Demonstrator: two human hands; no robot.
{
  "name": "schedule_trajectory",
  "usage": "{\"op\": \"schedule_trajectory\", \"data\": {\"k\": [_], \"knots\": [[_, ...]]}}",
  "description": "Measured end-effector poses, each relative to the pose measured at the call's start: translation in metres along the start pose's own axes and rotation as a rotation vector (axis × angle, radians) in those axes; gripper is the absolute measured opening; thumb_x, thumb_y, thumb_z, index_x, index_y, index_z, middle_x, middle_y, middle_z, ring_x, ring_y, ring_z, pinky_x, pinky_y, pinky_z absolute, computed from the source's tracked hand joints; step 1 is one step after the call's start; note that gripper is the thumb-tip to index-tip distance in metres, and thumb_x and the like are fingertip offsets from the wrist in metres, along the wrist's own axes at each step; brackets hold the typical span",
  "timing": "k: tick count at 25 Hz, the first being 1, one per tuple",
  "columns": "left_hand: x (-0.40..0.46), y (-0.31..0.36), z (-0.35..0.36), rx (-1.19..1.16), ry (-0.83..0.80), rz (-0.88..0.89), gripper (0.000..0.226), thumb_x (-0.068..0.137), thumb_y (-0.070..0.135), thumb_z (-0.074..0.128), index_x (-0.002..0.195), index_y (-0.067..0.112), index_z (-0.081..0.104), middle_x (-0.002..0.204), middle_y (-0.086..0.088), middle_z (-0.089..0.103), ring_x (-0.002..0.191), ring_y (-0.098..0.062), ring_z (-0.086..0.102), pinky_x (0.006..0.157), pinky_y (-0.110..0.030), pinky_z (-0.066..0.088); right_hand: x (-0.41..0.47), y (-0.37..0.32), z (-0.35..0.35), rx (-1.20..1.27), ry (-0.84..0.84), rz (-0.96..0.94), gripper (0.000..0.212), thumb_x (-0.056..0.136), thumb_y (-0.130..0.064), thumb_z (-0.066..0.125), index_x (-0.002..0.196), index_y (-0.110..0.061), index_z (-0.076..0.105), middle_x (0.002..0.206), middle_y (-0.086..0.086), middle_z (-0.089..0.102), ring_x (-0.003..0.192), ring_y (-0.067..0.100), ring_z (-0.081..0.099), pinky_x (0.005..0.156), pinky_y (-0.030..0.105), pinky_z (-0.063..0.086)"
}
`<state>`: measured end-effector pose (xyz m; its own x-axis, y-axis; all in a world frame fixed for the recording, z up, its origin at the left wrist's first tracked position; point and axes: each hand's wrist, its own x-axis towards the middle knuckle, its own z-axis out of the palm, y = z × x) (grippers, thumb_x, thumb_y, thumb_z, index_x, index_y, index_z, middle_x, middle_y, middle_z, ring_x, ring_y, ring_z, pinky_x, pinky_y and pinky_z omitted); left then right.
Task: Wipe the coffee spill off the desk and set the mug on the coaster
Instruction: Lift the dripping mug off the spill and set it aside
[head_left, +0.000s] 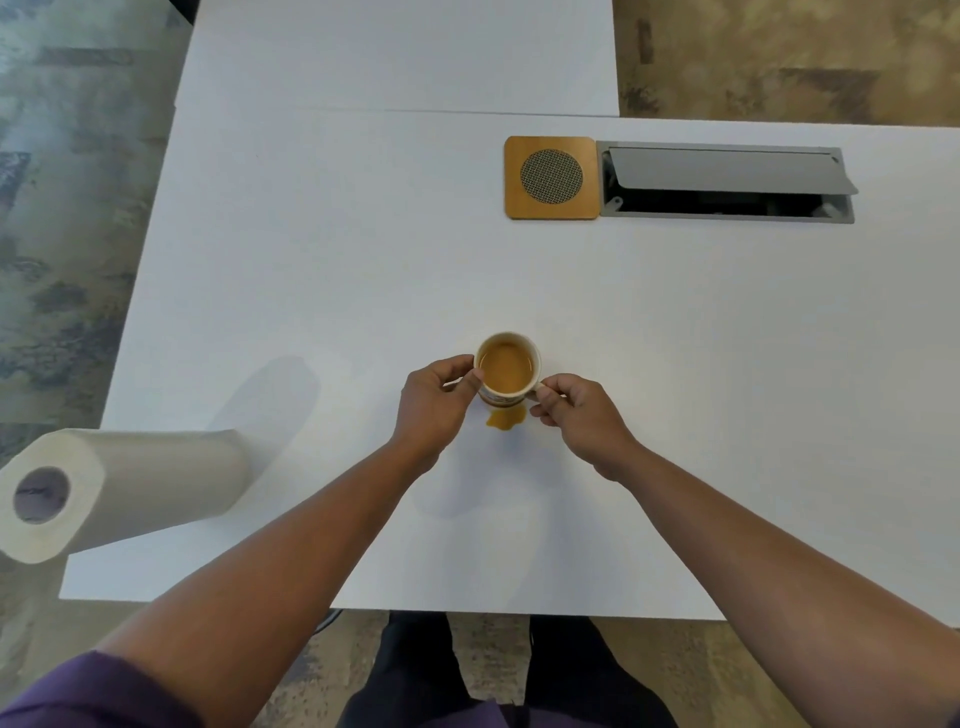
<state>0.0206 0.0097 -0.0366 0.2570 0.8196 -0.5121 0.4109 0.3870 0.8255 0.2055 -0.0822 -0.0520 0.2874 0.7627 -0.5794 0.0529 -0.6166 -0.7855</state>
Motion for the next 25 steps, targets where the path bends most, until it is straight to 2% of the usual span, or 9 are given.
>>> {"op": "schedule_trajectory", "data": {"k": [3,8,13,16,19,22,25], "knots": [[0.001,-0.001,0.001,-0.04,0.002,-0.013,0.016,0.096,0.03,0.071,0.111,0.032,0.076,0.1,0.026,0.076,0.094,0.014,0.066,0.068,-0.004,0.049,0.002,-0.001,-0.001,0.022,-0.036,0.006,0.019,0.104,-0.02,0.053,0.098,-0.015,0.071,0.097,0.006,0.075,0.097,0.017,0.072,0.088,0.028,0.056],[0.002,-0.002,0.004,-0.083,0.018,-0.047,0.026,0.096,0.028,0.071,0.121,0.024,0.075,0.113,0.017,0.075,0.104,0.007,0.065,0.082,-0.015,0.049,0.003,-0.007,-0.005,0.032,-0.109,0.0,0.022,0.105,-0.016,0.051,0.093,-0.013,0.068,0.093,0.002,0.07,0.091,0.012,0.067,0.091,0.028,0.053],[0.0,0.0,0.005,-0.049,0.025,-0.026,0.03,0.098,0.029,0.068,0.126,0.021,0.072,0.119,0.013,0.074,0.1,0.01,0.065,0.072,-0.004,0.047,0.004,-0.006,-0.004,0.011,-0.094,-0.001,0.024,0.105,-0.017,0.05,0.095,-0.006,0.069,0.089,-0.002,0.069,0.089,0.011,0.063,0.094,0.031,0.051],[-0.002,0.001,0.003,-0.064,-0.014,-0.024,0.029,0.1,0.029,0.065,0.128,0.024,0.071,0.121,0.015,0.073,0.099,0.015,0.062,0.073,-0.005,0.046,0.002,-0.006,-0.001,0.04,-0.067,0.017,0.024,0.105,-0.017,0.051,0.095,-0.009,0.071,0.089,-0.004,0.07,0.089,0.009,0.063,0.091,0.029,0.05],[-0.004,0.001,-0.005,-0.067,-0.107,-0.019,0.032,0.103,0.028,0.061,0.134,0.03,0.067,0.13,0.017,0.068,0.112,0.006,0.06,0.084,-0.015,0.045,-0.003,-0.009,0.003,0.055,-0.065,0.018,0.024,0.105,-0.019,0.051,0.091,-0.016,0.071,0.091,-0.007,0.071,0.092,0.009,0.061,0.084,0.021,0.046],[-0.005,0.001,-0.012,-0.081,-0.177,-0.014,0.036,0.104,0.027,0.058,0.14,0.032,0.062,0.141,0.016,0.061,0.129,-0.004,0.054,0.1,-0.025,0.043,-0.007,-0.012,0.006,0.07,-0.063,0.004,0.024,0.106,-0.019,0.05,0.095,-0.012,0.07,0.097,-0.002,0.069,0.097,0.012,0.058,0.086,0.023,0.044],[-0.005,0.002,-0.017,-0.099,-0.214,0.015,0.038,0.105,0.026,0.056,0.143,0.031,0.058,0.144,0.017,0.06,0.136,-0.005,0.049,0.11,-0.031,0.041,-0.011,-0.016,0.006,0.085,-0.046,-0.006,0.023,0.105,-0.019,0.051,0.096,-0.01,0.07,0.101,0.002,0.069,0.098,0.014,0.057,0.084,0.023,0.044]]}}
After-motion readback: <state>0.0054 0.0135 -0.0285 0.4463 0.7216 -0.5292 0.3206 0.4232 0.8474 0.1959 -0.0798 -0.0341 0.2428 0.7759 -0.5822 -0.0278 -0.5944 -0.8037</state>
